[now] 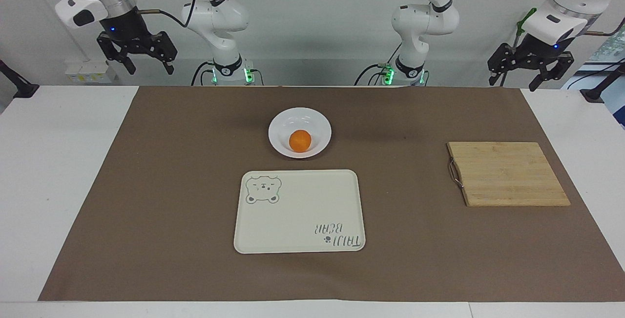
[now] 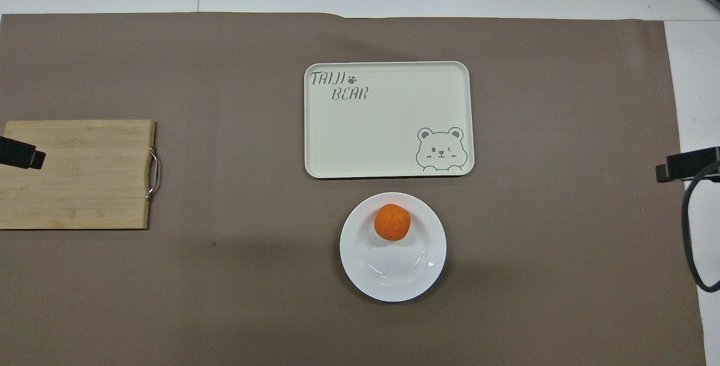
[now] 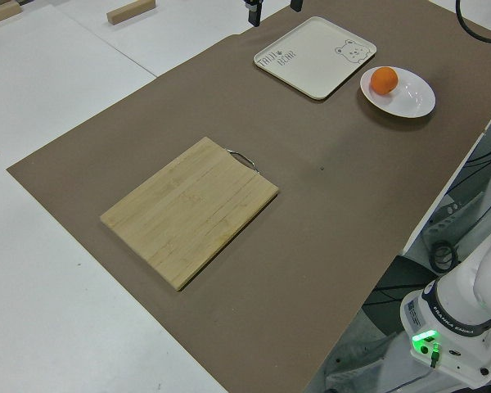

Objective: Place orange and plate with both arms
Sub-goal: 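Release the orange and withdraw the left gripper to the board, then reach the right gripper toward the white plate's rim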

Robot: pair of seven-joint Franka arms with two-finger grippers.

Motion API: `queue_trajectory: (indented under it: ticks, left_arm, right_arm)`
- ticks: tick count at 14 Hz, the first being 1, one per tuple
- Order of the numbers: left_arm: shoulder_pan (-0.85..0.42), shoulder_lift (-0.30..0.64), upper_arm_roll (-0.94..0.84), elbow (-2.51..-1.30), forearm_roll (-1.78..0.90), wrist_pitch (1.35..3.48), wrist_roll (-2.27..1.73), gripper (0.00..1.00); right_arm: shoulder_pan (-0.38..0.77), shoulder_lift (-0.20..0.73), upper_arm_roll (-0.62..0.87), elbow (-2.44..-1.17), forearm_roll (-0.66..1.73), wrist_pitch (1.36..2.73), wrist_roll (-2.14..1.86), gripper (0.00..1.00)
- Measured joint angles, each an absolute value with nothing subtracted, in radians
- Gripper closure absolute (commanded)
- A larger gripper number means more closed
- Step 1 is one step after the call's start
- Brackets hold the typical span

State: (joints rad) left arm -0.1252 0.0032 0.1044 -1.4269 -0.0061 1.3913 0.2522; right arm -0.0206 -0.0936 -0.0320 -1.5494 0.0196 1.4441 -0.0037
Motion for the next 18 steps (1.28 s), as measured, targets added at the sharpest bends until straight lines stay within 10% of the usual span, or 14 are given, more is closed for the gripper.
queue_trajectory:
  ticks: [18]
  left_arm:
    - [-0.074, 0.002, 0.108, -1.428, -0.006, 1.357, 0.336, 0.0]
  right_arm:
    - [-0.019, -0.098, -0.03, -1.648, 0.103, 1.464, -0.006, 0.0]
